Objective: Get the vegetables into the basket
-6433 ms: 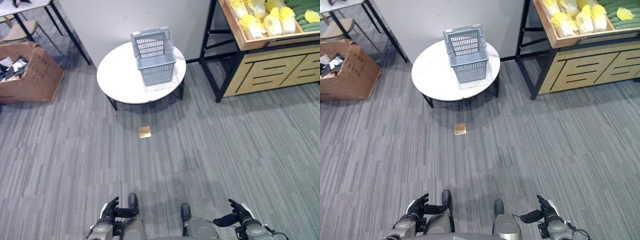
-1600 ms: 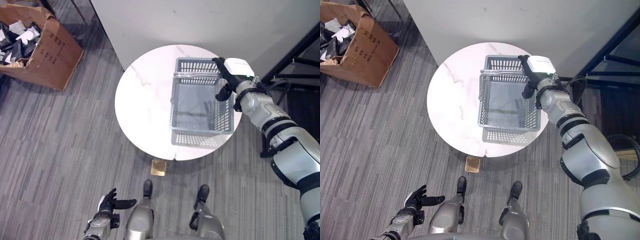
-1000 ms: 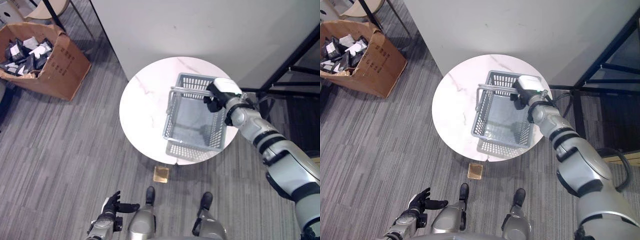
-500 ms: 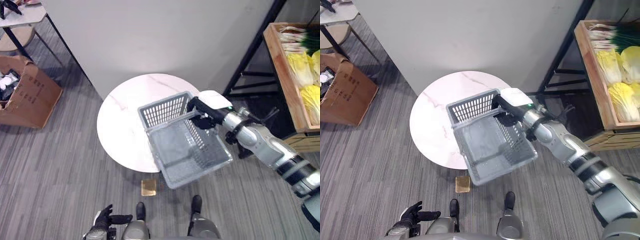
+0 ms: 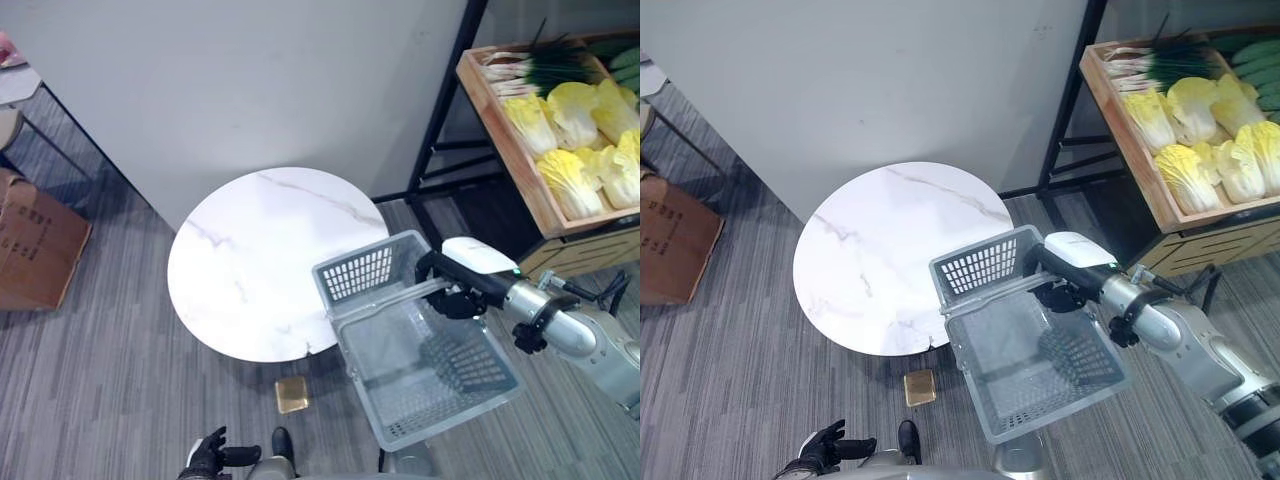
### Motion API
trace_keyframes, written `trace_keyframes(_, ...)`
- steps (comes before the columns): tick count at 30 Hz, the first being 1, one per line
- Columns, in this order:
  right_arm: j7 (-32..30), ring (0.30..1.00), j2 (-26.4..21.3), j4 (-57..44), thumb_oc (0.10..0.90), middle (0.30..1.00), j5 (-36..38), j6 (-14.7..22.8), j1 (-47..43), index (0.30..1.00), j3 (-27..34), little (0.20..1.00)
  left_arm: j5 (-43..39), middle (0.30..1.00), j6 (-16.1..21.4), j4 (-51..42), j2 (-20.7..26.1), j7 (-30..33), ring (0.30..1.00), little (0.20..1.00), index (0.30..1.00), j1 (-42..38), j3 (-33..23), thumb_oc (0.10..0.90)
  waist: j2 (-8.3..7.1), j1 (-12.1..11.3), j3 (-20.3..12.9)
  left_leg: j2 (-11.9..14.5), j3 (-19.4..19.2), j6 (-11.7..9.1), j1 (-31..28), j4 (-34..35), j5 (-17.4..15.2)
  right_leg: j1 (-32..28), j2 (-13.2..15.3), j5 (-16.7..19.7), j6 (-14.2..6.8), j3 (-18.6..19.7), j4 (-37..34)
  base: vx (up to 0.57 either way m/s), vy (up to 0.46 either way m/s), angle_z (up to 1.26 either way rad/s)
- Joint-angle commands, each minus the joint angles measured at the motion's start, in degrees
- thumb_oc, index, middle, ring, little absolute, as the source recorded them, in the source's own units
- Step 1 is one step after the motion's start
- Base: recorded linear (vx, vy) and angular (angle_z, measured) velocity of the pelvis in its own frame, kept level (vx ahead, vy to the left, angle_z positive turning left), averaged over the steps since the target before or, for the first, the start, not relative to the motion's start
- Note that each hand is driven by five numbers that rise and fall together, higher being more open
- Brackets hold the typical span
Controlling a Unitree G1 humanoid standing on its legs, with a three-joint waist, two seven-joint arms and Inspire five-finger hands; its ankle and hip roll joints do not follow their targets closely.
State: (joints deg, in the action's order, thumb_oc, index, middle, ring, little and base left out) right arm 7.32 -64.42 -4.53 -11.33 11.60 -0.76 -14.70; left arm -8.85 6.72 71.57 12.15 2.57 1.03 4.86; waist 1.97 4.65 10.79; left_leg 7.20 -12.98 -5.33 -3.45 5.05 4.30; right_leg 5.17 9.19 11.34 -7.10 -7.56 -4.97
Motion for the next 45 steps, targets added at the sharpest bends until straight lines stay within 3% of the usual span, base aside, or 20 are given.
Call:
trace_keyframes(1,-5.0,0.300,1.3,-5.8,0.400,0.300,2.8,5.2,-7.6,0.300,8.4,0.300,1.6,1.000,0.6,2.7,2.1,0.4,1.000,1.000,1.000,-1.1,0.8,0.900,-3.98,-0.9,-1.0,0.3,-1.8,-2.0,-0.9,-2.0,-3.8,-5.6,3.3,-5.4,-4.4,-0.2,1.4,-0.02,0.033,-0.13)
trace_keyframes(5,-6.1,0.300,2.2,-5.8,0.400,0.300,1.3,5.1,-4.4,0.300,11.7,0.300,2.6,1.000,0.9,2.4,2.5,0.4,1.000,1.000,1.000,-1.4,0.8,0.900,-4.89,0.9,0.9,-0.8,-3.3,-0.6,0.6,-4.9,-6.1,-1.5,4.8,-4.8,-5.7,2.6,6.1,-0.10,0.137,-0.20)
trace_keyframes(7,-6.5,0.300,4.0,-6.0,0.400,0.300,1.1,5.0,-4.2,0.300,11.9,0.300,3.1,1.000,1.2,2.3,2.9,0.6,1.000,1.000,1.000,-1.8,0.6,0.900,-5.76,1.9,1.5,-2.2,-6.2,0.2,0.4,-4.1,-6.5,1.1,5.6,0.6,-7.7,5.1,4.4,-0.12,0.158,-0.40)
trace_keyframes(9,-6.8,0.300,4.8,-6.1,0.400,0.300,1.1,4.9,-4.6,0.300,11.3,0.300,2.7,1.000,1.3,2.0,3.3,0.8,1.000,1.000,1.000,-2.1,0.4,0.900,-6.04,1.7,1.7,-2.2,-7.4,0.4,0.9,-4.1,-6.3,2.2,5.6,1.8,-7.9,5.5,4.1,-0.17,0.061,-0.65)
trace_keyframes(11,-7.5,0.300,6.6,-6.0,0.400,0.300,1.0,4.5,-6.6,0.300,9.5,0.300,2.6,1.000,1.3,1.2,4.7,1.2,1.000,1.000,1.000,-2.9,0.3,0.900,-5.56,0.2,2.4,-0.8,-10.8,1.2,2.0,-4.2,-5.8,2.8,5.8,-1.5,-7.3,0.0,8.9,-0.24,0.067,-0.81)
trace_keyframes(12,-7.5,0.300,6.7,-6.0,0.400,0.300,1.0,4.5,-6.7,0.300,9.4,0.300,2.6,1.000,1.3,1.2,4.7,1.2,1.000,1.000,1.000,-2.9,0.3,0.900,-5.56,0.2,2.5,-0.8,-10.8,1.2,1.9,-4.2,-5.8,2.8,5.8,-1.6,-7.3,0.0,9.1,-0.16,0.082,-0.82)
trace_keyframes(14,-7.7,0.300,7.5,-6.1,0.400,0.300,0.9,4.5,-8.6,0.300,7.6,0.300,2.1,1.000,1.0,0.4,5.5,1.3,1.000,1.000,1.000,-2.9,-0.3,0.900,-4.85,-1.6,2.2,-0.2,-13.7,1.7,2.6,-3.3,-4.7,0.7,7.2,-5.2,-6.1,-7.2,12.8,-0.13,0.125,-1.08)
trace_keyframes(15,-7.6,0.300,7.7,-5.8,0.400,0.300,0.9,4.5,-9.8,0.300,6.6,0.300,1.8,1.000,1.0,0.1,5.7,1.3,1.000,1.000,1.000,-2.4,-0.6,0.900,-4.58,-2.1,2.0,-0.2,-13.9,1.5,1.8,-2.5,-5.5,-0.5,7.6,-7.1,-6.3,-8.4,14.6,-0.17,0.152,-0.86)
trace_keyframes(16,-7.2,0.300,8.1,-5.9,0.400,0.300,0.5,4.5,-12.9,0.300,4.3,0.300,1.4,1.000,0.9,-0.1,6.0,1.3,1.000,1.000,1.000,-1.6,-1.1,0.900,-4.42,-3.8,1.4,0.0,-17.1,1.8,2.1,-1.7,-4.7,-2.6,9.0,-8.0,-5.8,-13.3,17.3,-0.11,0.103,-0.89)
trace_keyframes(20,-6.2,0.300,8.8,-5.6,0.400,0.300,0.7,4.6,-17.2,0.300,0.5,0.300,1.0,1.000,0.6,0.2,6.5,1.1,1.000,1.000,1.000,-0.3,-1.9,0.900,-5.43,-5.3,0.5,0.1,-21.2,2.0,1.9,-1.8,-4.2,-6.1,9.7,-6.9,-6.3,-16.3,17.3,-0.10,0.017,-1.01)
trace_keyframes(22,-6.1,0.300,8.6,-5.7,0.400,0.300,0.6,4.7,-18.0,0.300,-0.4,0.300,1.1,1.000,0.6,0.4,6.6,0.9,1.000,1.000,1.000,0.1,-2.4,0.900,-6.07,-5.7,0.1,0.2,-22.9,1.6,1.9,-2.6,-4.1,-8.4,8.7,-6.3,-6.7,-16.8,13.8,-0.05,-0.048,-1.18)
trace_keyframes(25,-6.4,0.300,8.2,-6.3,0.400,0.300,-0.3,5.1,-17.8,0.300,-0.3,0.300,1.9,1.000,0.4,1.4,6.6,0.7,1.000,1.000,1.000,-0.2,-3.0,0.900,-6.28,-5.7,-0.2,1.3,-24.6,0.7,1.9,-3.9,-3.3,-9.7,7.0,-8.4,-6.0,-18.3,9.7,-0.02,-0.115,-0.33)
trace_keyframes(30,-6.0,0.300,6.7,-8.6,0.400,0.300,-0.4,5.5,-14.6,0.300,2.2,0.300,2.5,1.000,0.6,1.1,6.0,0.4,1.000,1.000,1.000,-0.6,-2.8,0.900,-5.49,-4.7,0.0,3.4,-25.1,-0.9,2.2,-4.9,-1.4,-11.3,4.5,-10.8,-4.5,-19.3,6.6,-0.01,-0.123,-0.19)
trace_keyframes(36,-6.2,0.300,4.6,-10.4,0.400,0.300,0.0,6.2,-7.3,0.300,8.3,0.300,3.6,1.000,0.6,0.9,4.6,0.2,1.000,1.000,1.000,-1.1,-1.8,0.900,-3.65,-2.2,0.4,6.5,-25.9,-3.6,1.6,-5.8,1.8,-12.2,1.5,-13.2,-2.9,-17.9,5.1,-0.02,-0.145,-0.11)
trace_keyframes(39,-6.2,0.300,4.5,-10.6,0.400,0.300,0.3,6.3,-5.4,0.300,9.7,0.300,3.9,1.000,0.6,0.5,4.3,0.2,1.000,1.000,1.000,-1.5,-1.0,0.900,-2.93,-1.7,1.0,7.9,-25.4,-4.6,2.3,-6.9,2.9,-11.8,0.7,-14.3,-2.0,-17.0,5.8,-0.03,-0.197,-0.11)
trace_keyframes(40,-6.0,0.300,4.0,-11.0,0.400,0.300,0.9,6.7,-3.8,0.300,11.3,0.300,4.3,1.000,1.0,-0.2,4.0,0.2,1.000,1.000,1.000,-1.9,-0.4,0.900,-3.19,-1.3,2.0,9.8,-23.3,-6.1,3.5,-11.9,2.8,-12.5,-0.3,-15.2,-0.7,-15.7,4.8,-0.02,-0.228,-0.19)
trace_keyframes(41,-6.0,0.300,4.0,-11.0,0.400,0.300,1.0,6.7,-3.7,0.300,11.4,0.300,4.3,1.000,1.0,-0.2,4.0,0.2,1.000,1.000,1.000,-2.0,-0.4,0.900,-3.14,-1.4,2.1,10.1,-23.2,-6.2,3.7,-12.5,2.5,-12.6,-0.4,-15.2,-0.6,-15.7,4.8,0.02,-0.195,-0.25)
trace_keyframes(42,-5.9,0.300,3.8,-11.0,0.400,0.300,1.3,6.7,-3.9,0.300,11.3,0.300,3.8,1.000,1.2,-0.8,4.0,0.3,1.000,1.000,1.000,-2.0,-0.3,0.900,-3.23,-2.0,2.7,9.6,-18.6,-6.6,4.6,-14.3,2.3,-12.6,-0.8,-15.6,-0.4,-14.5,4.8,-0.05,-0.027,-0.28)
trace_keyframes(43,-5.9,0.300,3.7,-10.7,0.400,0.300,1.5,6.8,-4.5,0.300,10.7,0.300,3.0,1.000,1.5,-1.9,3.7,0.7,1.000,1.000,1.000,-1.7,-0.3,0.900,-3.07,-2.9,3.1,7.9,-13.9,-5.5,5.8,-13.6,2.7,-11.7,-0.8,-14.9,-0.2,-14.2,5.0,-0.06,-0.030,-0.49)
trace_keyframes(45,-6.0,0.300,3.7,-9.8,0.400,0.300,2.1,6.7,-5.8,0.300,9.4,0.300,1.7,1.000,1.9,-2.9,3.2,1.5,1.000,1.000,1.000,-1.3,0.2,0.900,-3.59,-4.7,3.5,4.8,-2.8,-4.5,7.8,-11.2,-0.1,-10.6,-0.3,-14.5,-0.5,-11.3,5.5,0.01,-0.001,-0.81)
